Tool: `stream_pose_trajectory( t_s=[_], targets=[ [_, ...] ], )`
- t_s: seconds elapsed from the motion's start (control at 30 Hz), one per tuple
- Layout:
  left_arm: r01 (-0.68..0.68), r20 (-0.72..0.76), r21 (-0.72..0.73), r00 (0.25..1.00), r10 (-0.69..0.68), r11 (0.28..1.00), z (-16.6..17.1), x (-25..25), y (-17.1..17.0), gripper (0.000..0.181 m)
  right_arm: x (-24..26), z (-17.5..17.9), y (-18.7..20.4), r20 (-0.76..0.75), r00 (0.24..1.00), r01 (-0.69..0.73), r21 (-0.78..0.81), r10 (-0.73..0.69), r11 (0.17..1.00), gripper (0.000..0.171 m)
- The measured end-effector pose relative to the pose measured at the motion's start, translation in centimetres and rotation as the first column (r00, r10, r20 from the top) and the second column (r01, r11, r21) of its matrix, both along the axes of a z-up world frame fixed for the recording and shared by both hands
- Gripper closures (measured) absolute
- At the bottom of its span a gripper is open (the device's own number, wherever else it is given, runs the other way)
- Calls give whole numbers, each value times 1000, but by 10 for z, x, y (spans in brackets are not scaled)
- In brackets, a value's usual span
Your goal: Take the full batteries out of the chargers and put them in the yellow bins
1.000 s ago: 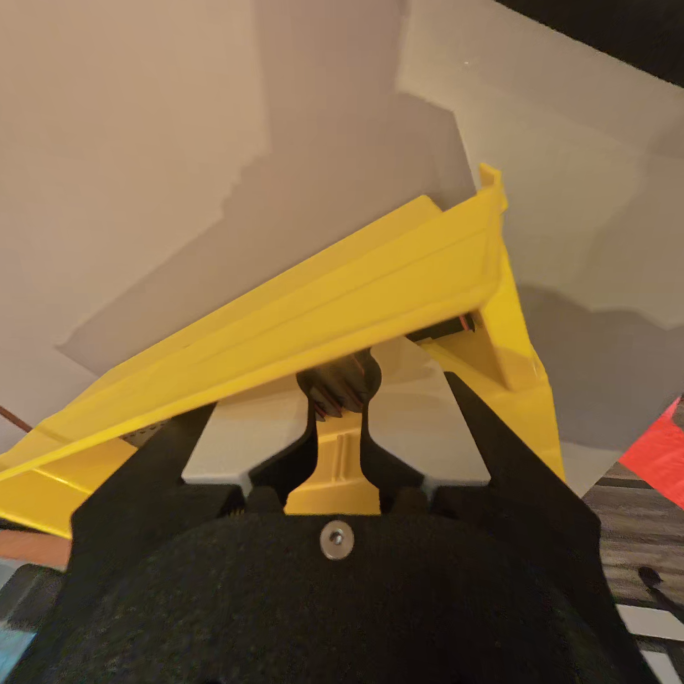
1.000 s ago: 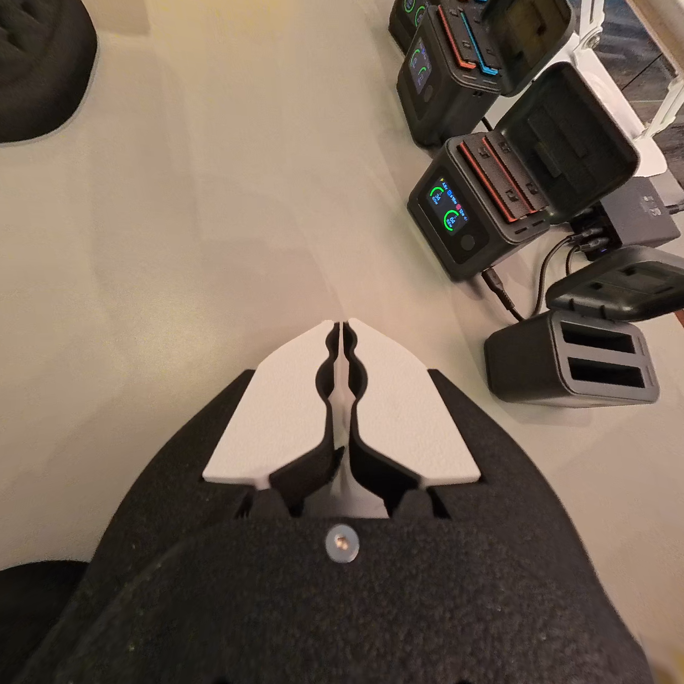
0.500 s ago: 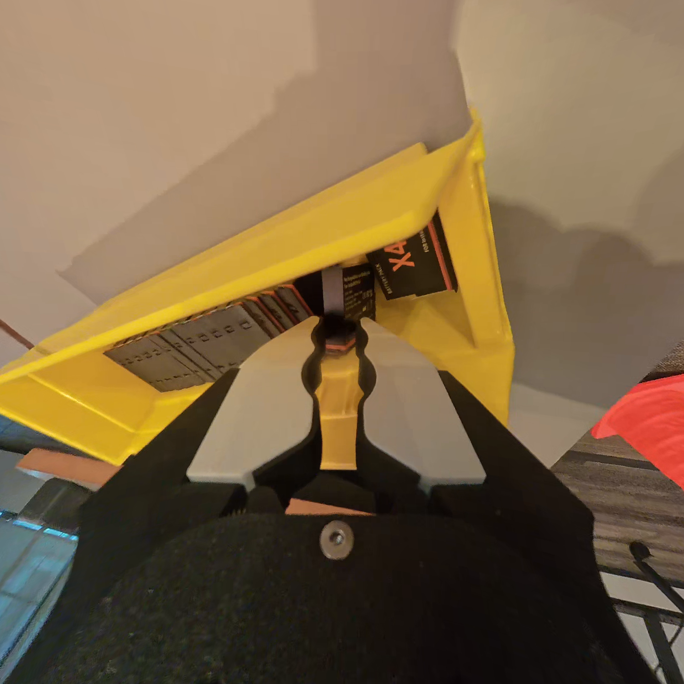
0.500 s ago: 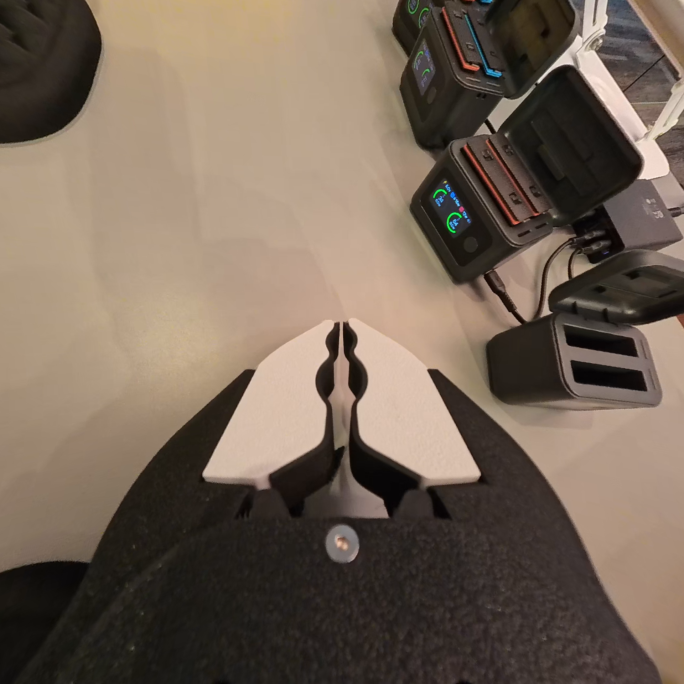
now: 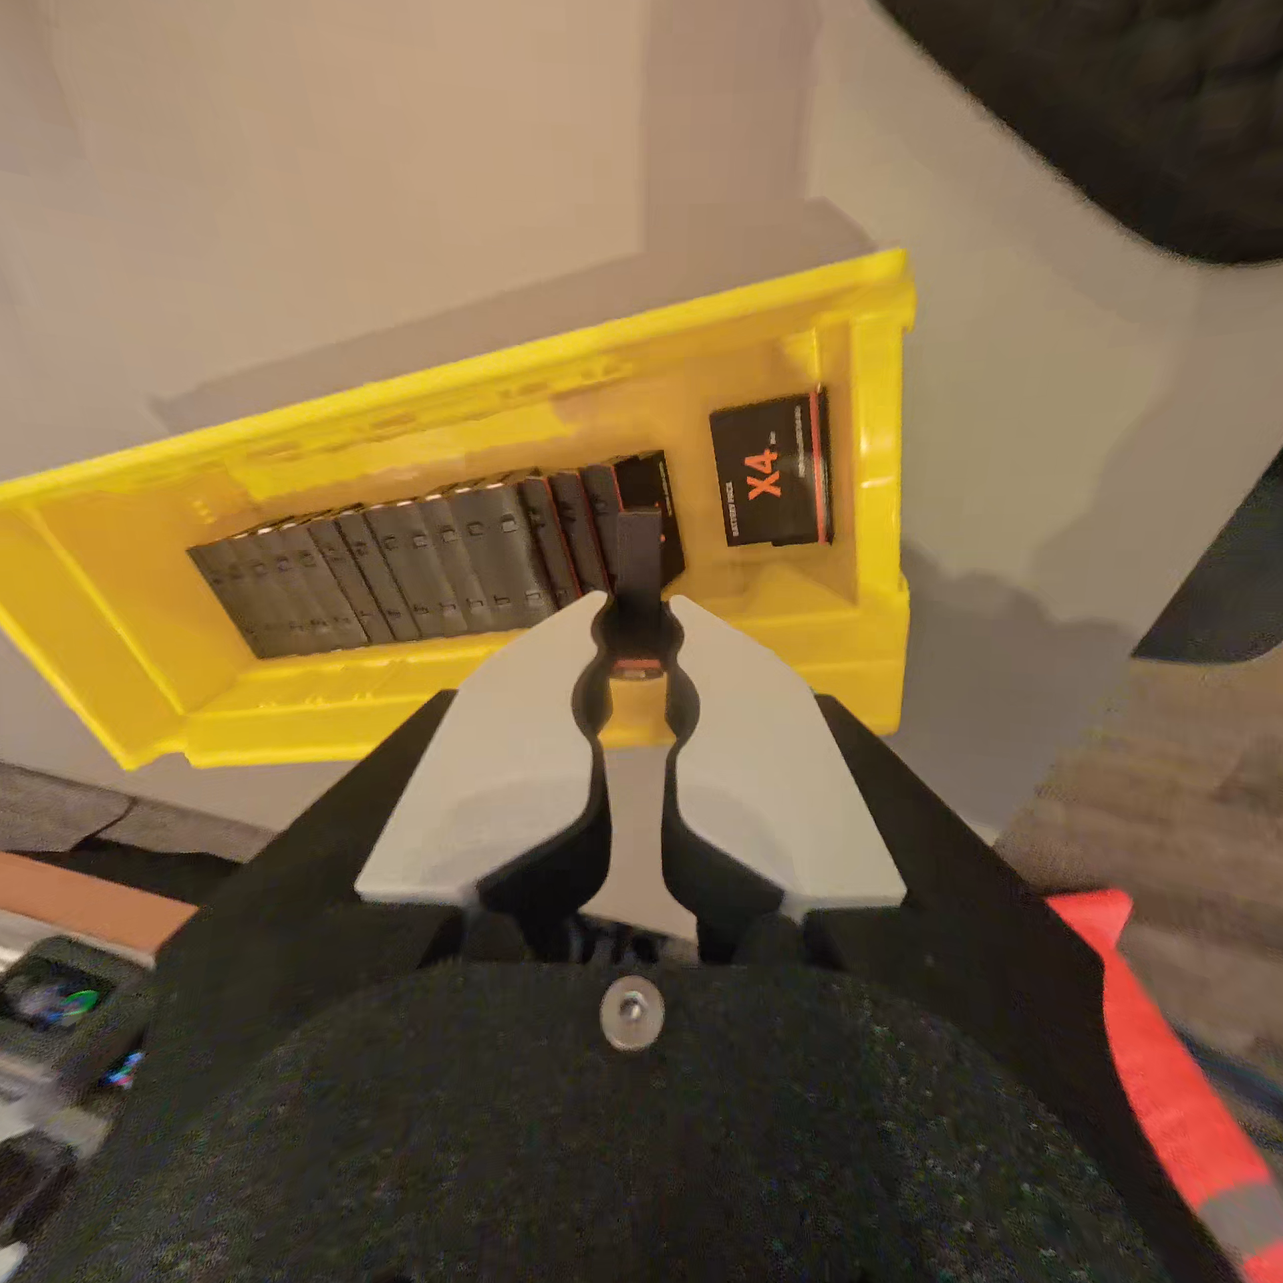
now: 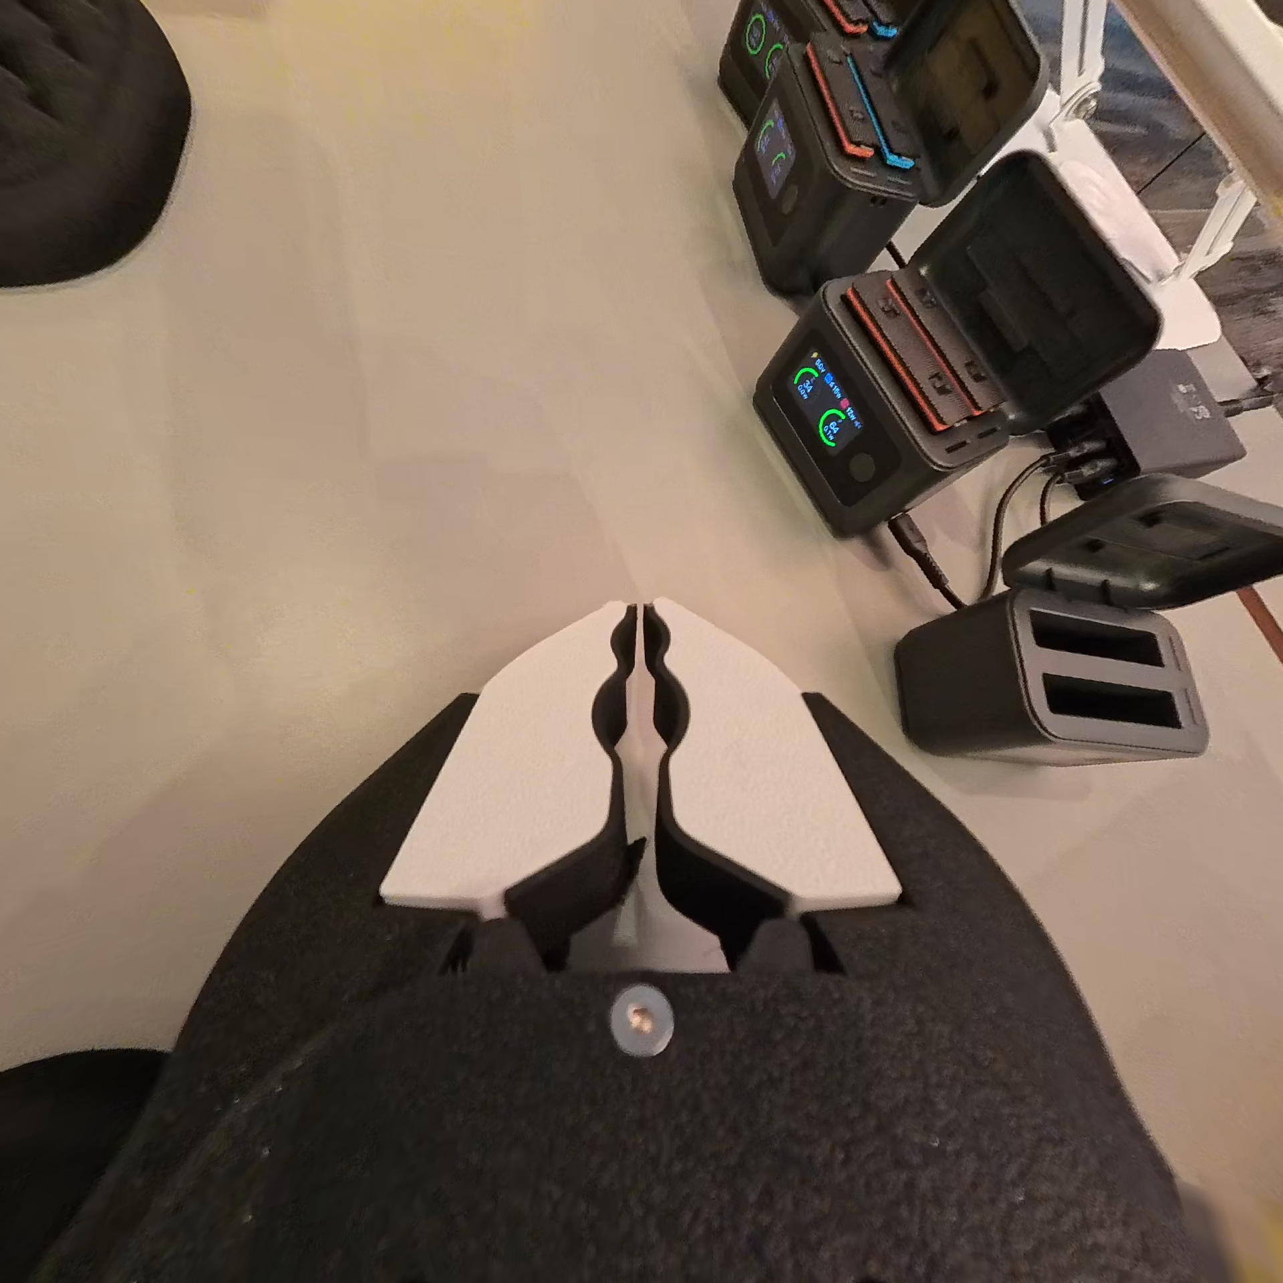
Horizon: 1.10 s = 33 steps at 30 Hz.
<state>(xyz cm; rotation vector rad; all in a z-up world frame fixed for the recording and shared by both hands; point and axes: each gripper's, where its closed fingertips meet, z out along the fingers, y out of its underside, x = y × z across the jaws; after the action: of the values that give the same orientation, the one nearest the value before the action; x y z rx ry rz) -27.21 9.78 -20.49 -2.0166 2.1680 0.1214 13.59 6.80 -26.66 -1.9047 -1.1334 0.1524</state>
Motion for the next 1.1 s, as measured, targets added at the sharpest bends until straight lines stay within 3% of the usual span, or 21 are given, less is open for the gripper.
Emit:
stream_pose_trajectory(
  t_s=[0.17, 0.4, 0.6, 0.73, 0.8, 0.83, 0.97, 1.07, 1.1],
  targets=[
    [-64, 321, -6, 945, 62, 998, 43, 25, -2, 170, -10, 17, 0, -51, 999, -7, 52, 10, 999, 170],
    [110, 647, 64, 752, -125, 992, 82, 129, -29, 171, -60, 70, -17, -136, 984, -89, 188, 116, 978, 163],
    [270, 756, 116, 600, -261, 956, 73, 220, -65, 170, -107, 112, -37, -189, 957, -159, 299, 222, 941, 143],
    [327, 746, 75, 609, -270, 942, 48, 264, -77, 170, -126, 118, -45, -203, 940, -203, 309, 273, 929, 141],
    [335, 742, 64, 614, -269, 940, 40, 277, -75, 170, -127, 105, -44, -176, 944, -223, 283, 279, 933, 158],
    [344, 744, 55, 612, -268, 937, 39, 280, -74, 170, -125, 100, -43, -189, 941, -227, 267, 282, 937, 158],
    [334, 813, 12, 546, -204, 942, 46, 290, -74, 169, -116, 106, -44, -478, 828, -261, 135, 293, 956, 160],
    [273, 892, 20, 429, -140, 962, 66, 296, -66, 162, -107, 128, -45, -691, 663, -292, 116, 288, 949, 161],
    [246, 911, 7, 398, -108, 969, 71, 296, -63, 151, -103, 137, -45, -748, 598, -301, 121, 286, 946, 161]
  ],
)
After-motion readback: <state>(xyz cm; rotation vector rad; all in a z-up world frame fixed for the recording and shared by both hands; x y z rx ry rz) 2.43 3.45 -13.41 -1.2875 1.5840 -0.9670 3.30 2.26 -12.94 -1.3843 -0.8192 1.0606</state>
